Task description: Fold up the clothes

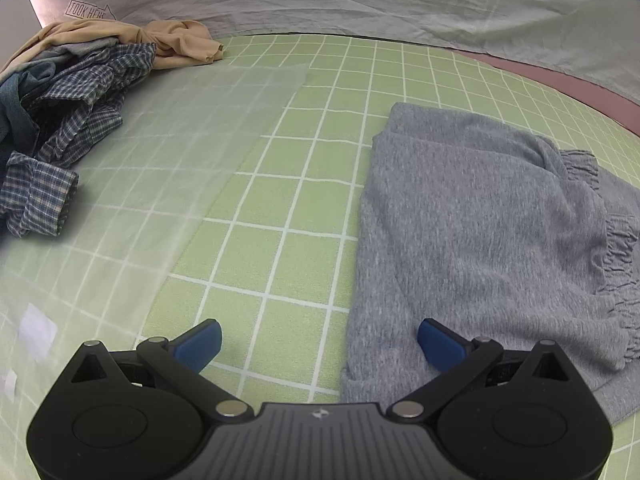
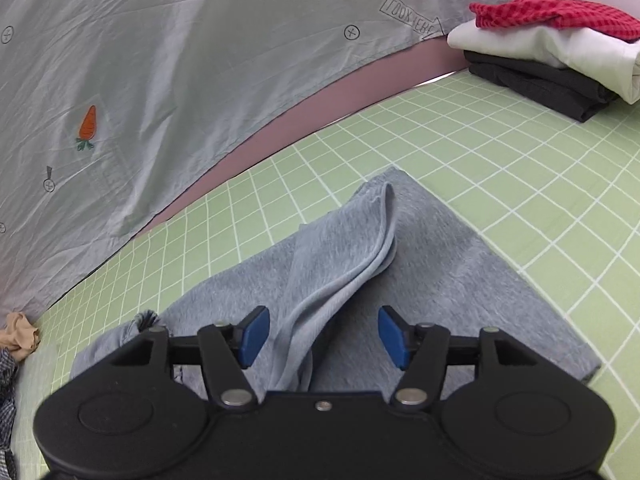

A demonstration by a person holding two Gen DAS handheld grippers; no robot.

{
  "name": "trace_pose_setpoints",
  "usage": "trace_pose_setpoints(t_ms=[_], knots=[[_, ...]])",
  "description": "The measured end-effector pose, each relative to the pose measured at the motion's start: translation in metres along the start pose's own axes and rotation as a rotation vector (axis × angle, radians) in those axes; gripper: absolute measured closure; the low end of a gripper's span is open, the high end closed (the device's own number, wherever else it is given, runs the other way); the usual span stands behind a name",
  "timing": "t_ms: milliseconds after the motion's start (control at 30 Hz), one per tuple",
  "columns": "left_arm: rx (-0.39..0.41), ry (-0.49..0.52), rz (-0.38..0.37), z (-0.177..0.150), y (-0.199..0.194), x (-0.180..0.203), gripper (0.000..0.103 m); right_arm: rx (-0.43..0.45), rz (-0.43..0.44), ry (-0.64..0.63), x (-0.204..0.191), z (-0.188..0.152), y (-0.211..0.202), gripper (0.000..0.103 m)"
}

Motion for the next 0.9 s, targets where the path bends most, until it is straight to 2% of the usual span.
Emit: trace_pose_setpoints(t_ms=[67,167,300,400,433,500,567,667,733,900], knots=[[-0.006,-0.002,0.007,0.001,0.001,0.002,0.000,-0.012,0.005,-0.033,-0.004,0.004,0.017,0.060],[-0.008,-0.003,0.017,0.001,0.002,0.004,0.000,-0.029,0.060,-0.118,-0.024,0.006,0.032,0.066],[-0.015,-0.020,0.015,0.003,0.005,0.006,0.000,-0.071,0.234,-0.205,-0.051,0.001,0.036,0.067],[-0.013,-0.021,0.014,0.004,0.007,0.007,0.000,-0.064,0.294,-0.220,-0.058,0.000,0.025,0.061],[-0.013,-0.022,0.014,0.005,0.007,0.007,0.000,-0.054,0.303,-0.195,-0.055,0.001,0.020,0.057],[-0.014,-0.029,0.011,0.005,0.008,0.007,0.000,-0.032,0.315,-0.140,-0.047,0.005,0.010,0.057],[-0.018,-0.042,0.004,0.005,0.009,0.006,0.000,-0.012,0.256,-0.100,-0.037,0.007,0.003,0.059],[-0.023,-0.061,-0.007,0.004,0.010,0.003,0.000,-0.013,0.112,-0.155,-0.027,0.002,0.000,0.071],[-0.025,-0.067,-0.014,0.004,0.010,0.002,0.000,-0.038,0.038,-0.208,-0.025,-0.007,0.001,0.075],[-0.021,-0.058,-0.019,0.002,0.009,0.001,0.000,-0.090,0.029,-0.296,-0.037,-0.039,-0.007,0.077]])
Point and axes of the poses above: each gripper's, at about its wrist camera, not at the fingertips, and y roughly the way its jaws point, x to its right, z to its top, the point moved 2 cm from there along y, roughly the way its jaws point, and after that the axes turned 1 degree about -x, right-handed, at the moved point
